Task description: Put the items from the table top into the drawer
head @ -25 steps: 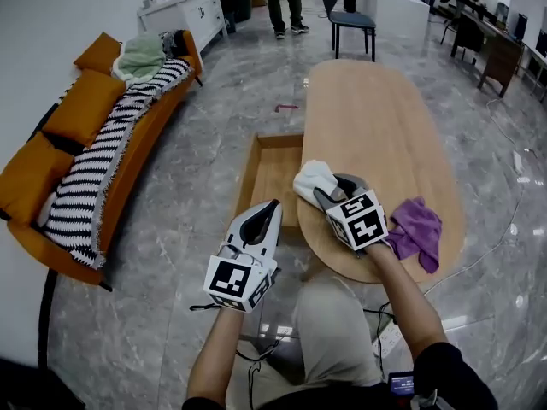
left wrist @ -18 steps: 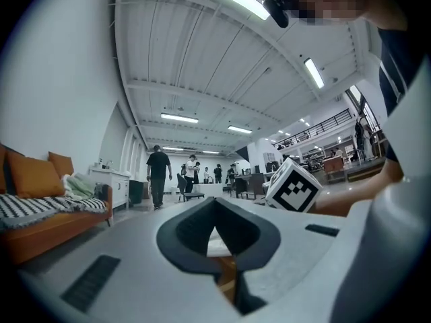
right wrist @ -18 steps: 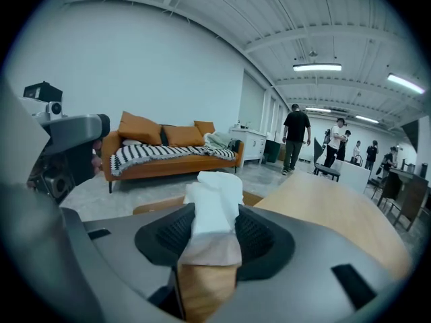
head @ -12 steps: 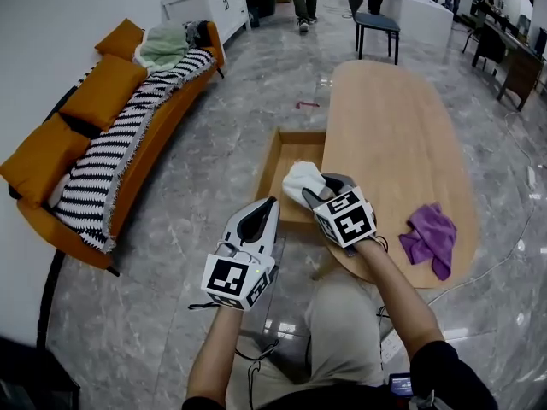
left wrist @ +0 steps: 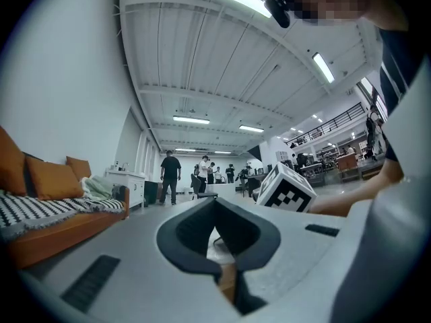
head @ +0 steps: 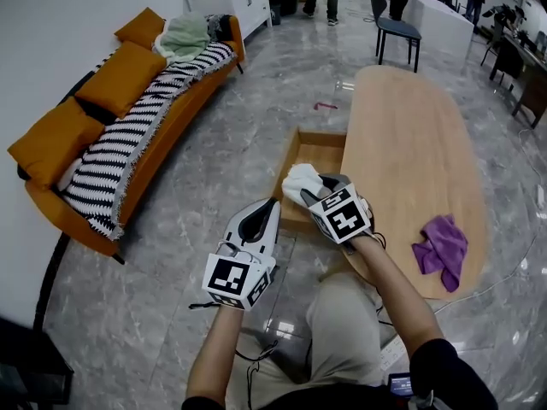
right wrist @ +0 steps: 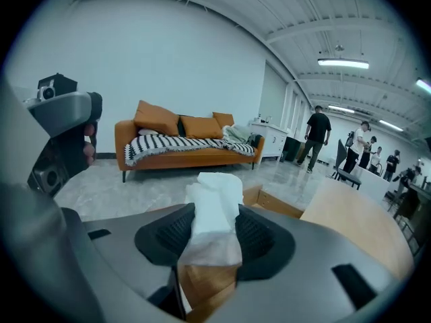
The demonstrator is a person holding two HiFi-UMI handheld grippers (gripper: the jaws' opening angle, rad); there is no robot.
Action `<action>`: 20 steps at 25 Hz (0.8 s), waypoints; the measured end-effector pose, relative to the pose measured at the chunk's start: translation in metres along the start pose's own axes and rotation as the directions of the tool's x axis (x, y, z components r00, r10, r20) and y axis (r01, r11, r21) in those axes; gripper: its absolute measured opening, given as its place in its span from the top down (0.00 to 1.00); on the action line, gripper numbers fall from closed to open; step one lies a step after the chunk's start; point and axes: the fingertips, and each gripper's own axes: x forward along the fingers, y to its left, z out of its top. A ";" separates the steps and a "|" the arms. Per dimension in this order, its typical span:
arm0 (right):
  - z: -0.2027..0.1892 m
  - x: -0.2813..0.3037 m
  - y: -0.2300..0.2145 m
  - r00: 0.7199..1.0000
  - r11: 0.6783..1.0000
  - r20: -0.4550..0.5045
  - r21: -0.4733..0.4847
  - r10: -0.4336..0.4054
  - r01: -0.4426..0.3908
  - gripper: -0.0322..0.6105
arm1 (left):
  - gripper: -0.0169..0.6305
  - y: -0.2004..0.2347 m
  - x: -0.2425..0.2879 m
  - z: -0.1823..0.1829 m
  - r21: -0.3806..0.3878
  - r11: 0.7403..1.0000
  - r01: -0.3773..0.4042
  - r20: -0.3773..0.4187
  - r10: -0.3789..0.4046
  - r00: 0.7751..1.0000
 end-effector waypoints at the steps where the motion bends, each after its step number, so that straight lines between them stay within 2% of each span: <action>1: 0.001 0.003 0.002 1.000 1.000 -0.006 -0.013 0.006 -0.006 0.64 | 0.97 0.002 0.000 0.000 0.001 1.000 -0.004 0.000 0.004 1.000; 11: -0.009 0.036 0.010 0.990 0.988 -0.136 -0.147 0.024 -0.044 0.64 | 0.97 0.019 -0.001 -0.001 -0.012 0.999 -0.044 0.001 0.044 0.999; 15: -0.018 0.049 0.014 0.975 0.971 -0.222 -0.226 0.027 -0.079 0.64 | 0.97 0.023 0.001 -0.004 -0.017 0.999 -0.047 -0.005 0.047 0.999; 20: -0.031 0.061 0.022 0.949 0.956 -0.308 -0.255 0.061 -0.145 0.64 | 0.97 0.028 0.002 0.000 -0.017 0.998 -0.059 0.010 0.059 0.998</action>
